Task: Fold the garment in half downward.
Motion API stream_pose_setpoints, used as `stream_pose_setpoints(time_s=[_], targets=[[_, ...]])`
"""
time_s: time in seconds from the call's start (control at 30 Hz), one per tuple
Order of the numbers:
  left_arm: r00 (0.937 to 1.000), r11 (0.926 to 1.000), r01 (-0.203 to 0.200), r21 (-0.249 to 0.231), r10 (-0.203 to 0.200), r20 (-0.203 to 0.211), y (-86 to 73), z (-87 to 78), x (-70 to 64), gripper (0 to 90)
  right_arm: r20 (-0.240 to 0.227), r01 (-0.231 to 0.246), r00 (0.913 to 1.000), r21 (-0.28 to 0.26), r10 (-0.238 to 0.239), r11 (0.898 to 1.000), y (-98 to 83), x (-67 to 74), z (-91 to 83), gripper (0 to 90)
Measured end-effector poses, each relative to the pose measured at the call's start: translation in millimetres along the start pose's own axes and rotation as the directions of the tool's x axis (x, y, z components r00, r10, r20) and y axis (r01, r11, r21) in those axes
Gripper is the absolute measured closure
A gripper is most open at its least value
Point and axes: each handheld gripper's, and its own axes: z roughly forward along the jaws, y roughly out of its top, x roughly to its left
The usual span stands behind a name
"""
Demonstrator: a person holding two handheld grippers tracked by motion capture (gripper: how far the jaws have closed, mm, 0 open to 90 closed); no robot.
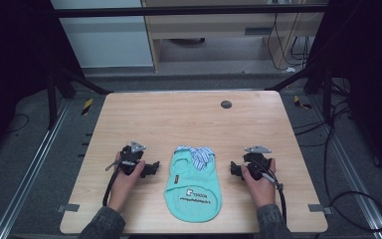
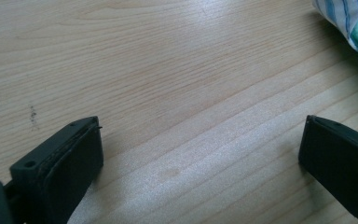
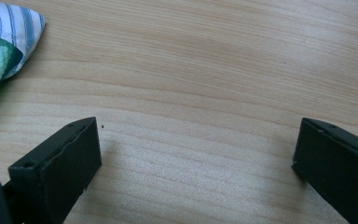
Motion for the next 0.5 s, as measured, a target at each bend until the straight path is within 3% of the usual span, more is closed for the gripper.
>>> stream_pose_setpoints(time_s=[0.43,0.5], targets=[[0.9999,1.0,0.005,0.003,-0.005,-0.009,-1.7,-2.1,-2.0,0.0,-0.012,0.012,0.9999,0.001,-0.012,1.0,1.1,-1.4,1.3,0.3],[1.0,1.0,-0.005,0.002,0.005,0.006,-1.4,-1.6,-3.0,0.0,-0.014,0.012,0.9998,0.001,-0.012,1.0,0.7,-1.4,0.9,0.3]])
